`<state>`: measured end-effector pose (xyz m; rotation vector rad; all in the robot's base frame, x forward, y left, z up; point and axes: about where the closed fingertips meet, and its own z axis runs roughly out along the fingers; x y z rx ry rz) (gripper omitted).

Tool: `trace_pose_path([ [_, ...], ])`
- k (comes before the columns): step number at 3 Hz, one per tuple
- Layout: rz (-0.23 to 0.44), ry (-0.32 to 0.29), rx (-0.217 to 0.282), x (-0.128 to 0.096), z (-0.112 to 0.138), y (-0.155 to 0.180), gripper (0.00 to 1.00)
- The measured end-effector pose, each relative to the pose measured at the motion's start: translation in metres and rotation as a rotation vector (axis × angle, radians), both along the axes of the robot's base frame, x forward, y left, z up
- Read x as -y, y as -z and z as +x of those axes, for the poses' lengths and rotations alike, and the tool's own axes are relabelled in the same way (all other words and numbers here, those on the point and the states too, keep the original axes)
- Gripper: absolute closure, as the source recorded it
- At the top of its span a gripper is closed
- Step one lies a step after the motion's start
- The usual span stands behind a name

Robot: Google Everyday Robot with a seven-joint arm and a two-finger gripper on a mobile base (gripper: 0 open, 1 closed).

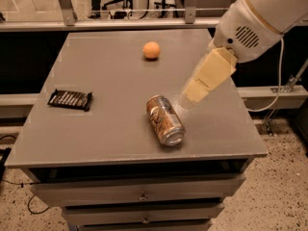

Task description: Place orange can upright

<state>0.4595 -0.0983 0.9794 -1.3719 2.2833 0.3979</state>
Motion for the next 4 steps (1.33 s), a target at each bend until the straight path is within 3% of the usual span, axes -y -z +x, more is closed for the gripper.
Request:
trace_pose_path([
  [1,0.037,0.081,-0.041,-0.043,0.009,0.011,0.00],
  [2,-0.028,0.146,-0.053,-0.083,0.016,0.038,0.00],
  [3,-0.189,0.231,-0.061,-0.097,0.028,0.086,0.00],
  [4,-0.281,0.329,-0.089,-0.077,0.049,0.122,0.00],
])
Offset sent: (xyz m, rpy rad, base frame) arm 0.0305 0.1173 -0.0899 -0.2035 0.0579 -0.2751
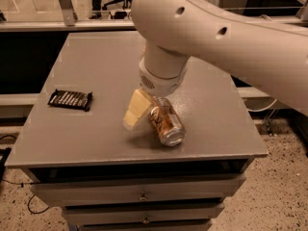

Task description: Place orange can upright

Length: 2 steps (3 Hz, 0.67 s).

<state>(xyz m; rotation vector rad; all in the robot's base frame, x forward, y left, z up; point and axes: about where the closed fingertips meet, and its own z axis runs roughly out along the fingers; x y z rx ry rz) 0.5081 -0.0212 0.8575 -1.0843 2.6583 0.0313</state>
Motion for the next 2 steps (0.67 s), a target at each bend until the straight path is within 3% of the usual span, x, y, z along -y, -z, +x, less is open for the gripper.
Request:
trace_pose_path([
  [1,-0.013,0.077,-0.027,0.023,0.016,0.015,0.00],
  [2,-0.003,0.168,-0.072,0.045,0.023,0.030,0.25],
])
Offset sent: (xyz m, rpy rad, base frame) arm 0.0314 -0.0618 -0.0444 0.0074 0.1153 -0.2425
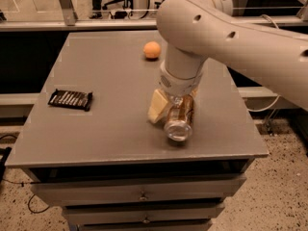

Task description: Place orange can upright

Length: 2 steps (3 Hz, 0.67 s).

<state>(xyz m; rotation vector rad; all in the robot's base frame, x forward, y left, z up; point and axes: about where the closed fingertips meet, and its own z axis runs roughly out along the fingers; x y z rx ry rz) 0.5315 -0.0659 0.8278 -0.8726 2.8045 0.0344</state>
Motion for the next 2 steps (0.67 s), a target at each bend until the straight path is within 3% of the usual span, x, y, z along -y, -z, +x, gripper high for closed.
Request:
trace_pose_path([
  [1,0.009,0.043,-0.013,0.0098,0.0015,0.0033,0.48],
  [2,0.012,0.048,-0.014,0.0109,0.0018,0.0004,0.72],
])
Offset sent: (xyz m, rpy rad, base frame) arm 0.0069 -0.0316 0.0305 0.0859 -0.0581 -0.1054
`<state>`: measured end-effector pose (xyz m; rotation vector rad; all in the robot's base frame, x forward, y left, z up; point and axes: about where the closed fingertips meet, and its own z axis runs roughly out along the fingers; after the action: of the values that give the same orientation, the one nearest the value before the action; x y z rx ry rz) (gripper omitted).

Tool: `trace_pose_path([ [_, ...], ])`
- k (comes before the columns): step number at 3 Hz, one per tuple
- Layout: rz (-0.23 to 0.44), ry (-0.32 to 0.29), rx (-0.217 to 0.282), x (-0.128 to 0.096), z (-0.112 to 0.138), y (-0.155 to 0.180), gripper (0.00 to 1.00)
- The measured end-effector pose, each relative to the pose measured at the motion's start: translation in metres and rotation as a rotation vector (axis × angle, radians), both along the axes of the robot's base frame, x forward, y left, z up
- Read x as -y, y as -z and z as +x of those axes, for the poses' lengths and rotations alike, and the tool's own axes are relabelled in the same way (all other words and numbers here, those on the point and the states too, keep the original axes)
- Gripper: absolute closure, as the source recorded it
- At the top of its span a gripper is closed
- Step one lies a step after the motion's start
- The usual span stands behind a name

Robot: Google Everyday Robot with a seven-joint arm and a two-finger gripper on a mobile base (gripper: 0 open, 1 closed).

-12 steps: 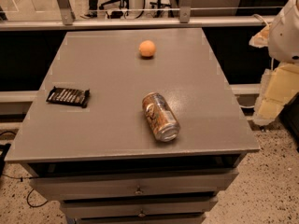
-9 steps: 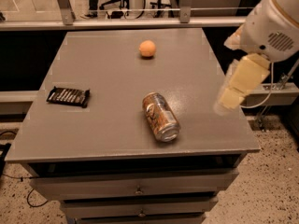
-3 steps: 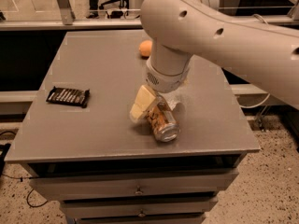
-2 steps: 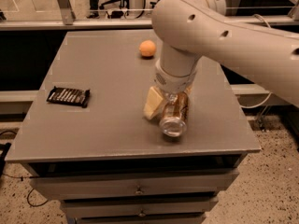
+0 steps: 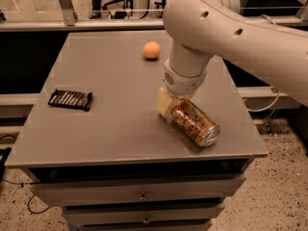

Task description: Place orange can upright

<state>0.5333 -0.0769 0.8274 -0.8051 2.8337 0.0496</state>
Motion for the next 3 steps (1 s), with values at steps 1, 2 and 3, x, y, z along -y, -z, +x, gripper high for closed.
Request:
trace_pose_path([
  [1,0.011,0.001,0.009,0.001,0.001,-0.005,0.99],
  [2,0.100,0.008,0.083,0.009,0.009,-0.039,1.00],
  [3,0.175,0.002,0.125,0.015,0.017,-0.064,0.84],
])
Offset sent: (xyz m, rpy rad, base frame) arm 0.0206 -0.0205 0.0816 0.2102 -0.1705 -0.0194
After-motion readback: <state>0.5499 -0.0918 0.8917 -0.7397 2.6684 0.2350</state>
